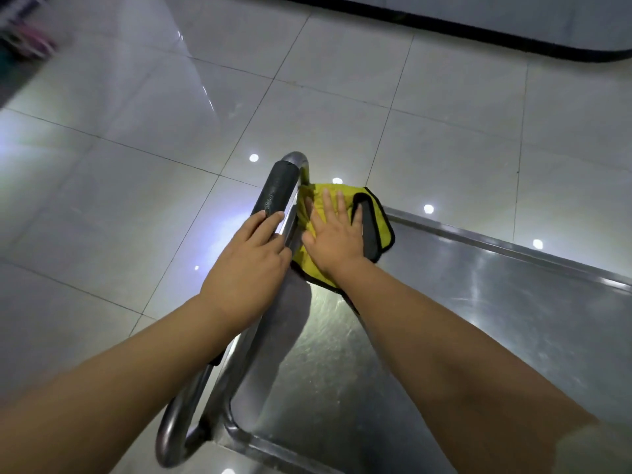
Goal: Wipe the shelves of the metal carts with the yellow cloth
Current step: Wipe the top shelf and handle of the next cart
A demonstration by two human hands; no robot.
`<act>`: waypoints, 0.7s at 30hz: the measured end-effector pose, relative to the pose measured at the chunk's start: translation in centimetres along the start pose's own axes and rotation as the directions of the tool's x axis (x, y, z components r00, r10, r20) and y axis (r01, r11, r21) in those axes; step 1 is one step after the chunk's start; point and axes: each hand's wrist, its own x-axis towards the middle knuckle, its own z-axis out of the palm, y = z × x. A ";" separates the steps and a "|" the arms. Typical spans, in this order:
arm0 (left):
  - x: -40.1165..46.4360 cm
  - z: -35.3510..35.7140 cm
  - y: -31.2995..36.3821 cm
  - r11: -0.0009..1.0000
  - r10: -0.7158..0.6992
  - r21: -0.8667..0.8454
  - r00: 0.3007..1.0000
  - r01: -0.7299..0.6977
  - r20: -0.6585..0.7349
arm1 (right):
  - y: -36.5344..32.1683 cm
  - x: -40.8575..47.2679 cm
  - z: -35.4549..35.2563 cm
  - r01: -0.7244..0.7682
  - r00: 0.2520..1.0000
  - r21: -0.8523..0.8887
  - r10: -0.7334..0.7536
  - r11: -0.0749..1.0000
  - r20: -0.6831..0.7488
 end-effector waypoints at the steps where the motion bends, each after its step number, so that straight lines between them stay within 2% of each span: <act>1: 0.0 -0.2 0.0 0.998 0.020 0.056 1.000 -0.020 -0.009 | 0.5 -0.1 0.1 0.010 1.000 0.001 -0.010 1.000 -0.005; 3: 0.2 -1.0 0.6 0.991 0.038 0.131 0.999 -0.042 0.029 | 2.0 -1.0 0.2 0.011 1.000 0.007 -0.011 1.000 -0.019; 5: 0.4 -0.4 1.7 0.959 0.079 0.263 0.990 -0.108 0.117 | 3.9 -2.2 0.3 -0.030 0.999 0.040 0.031 0.999 -0.023; 7: 0.9 -0.5 3.3 0.941 0.082 0.302 0.969 -0.152 0.233 | 6.4 -3.7 0.2 -0.075 0.997 0.060 0.077 0.995 -0.020; 8: 1.5 -0.3 4.4 0.952 0.077 0.270 0.967 -0.144 0.243 | 7.9 -4.6 0.1 -0.097 0.995 0.066 0.098 0.993 -0.020; 10: 3.1 0.1 7.1 0.978 0.109 0.155 0.978 -0.137 0.175 | 11.1 -6.6 0.0 -0.141 0.989 0.080 0.144 0.987 -0.027; 13: 5.7 1.2 12.3 0.975 0.199 0.042 0.946 -0.216 0.256 | 16.4 -9.7 0.1 -0.207 0.977 0.081 0.210 0.975 -0.032; 16: 7.7 0.5 17.6 0.963 0.266 -0.116 0.925 -0.243 0.270 | 21.8 -12.7 0.3 -0.281 0.958 0.092 0.285 0.955 -0.032; 19: 8.5 1.0 22.0 0.964 0.255 -0.157 0.923 -0.217 0.289 | 27.2 -15.7 0.6 -0.361 0.931 0.100 0.365 0.927 -0.028; 21: 8.9 0.4 24.7 0.978 0.204 -0.131 0.890 -0.164 0.408 | 30.8 -17.7 0.6 -0.397 0.915 0.089 0.401 0.913 -0.033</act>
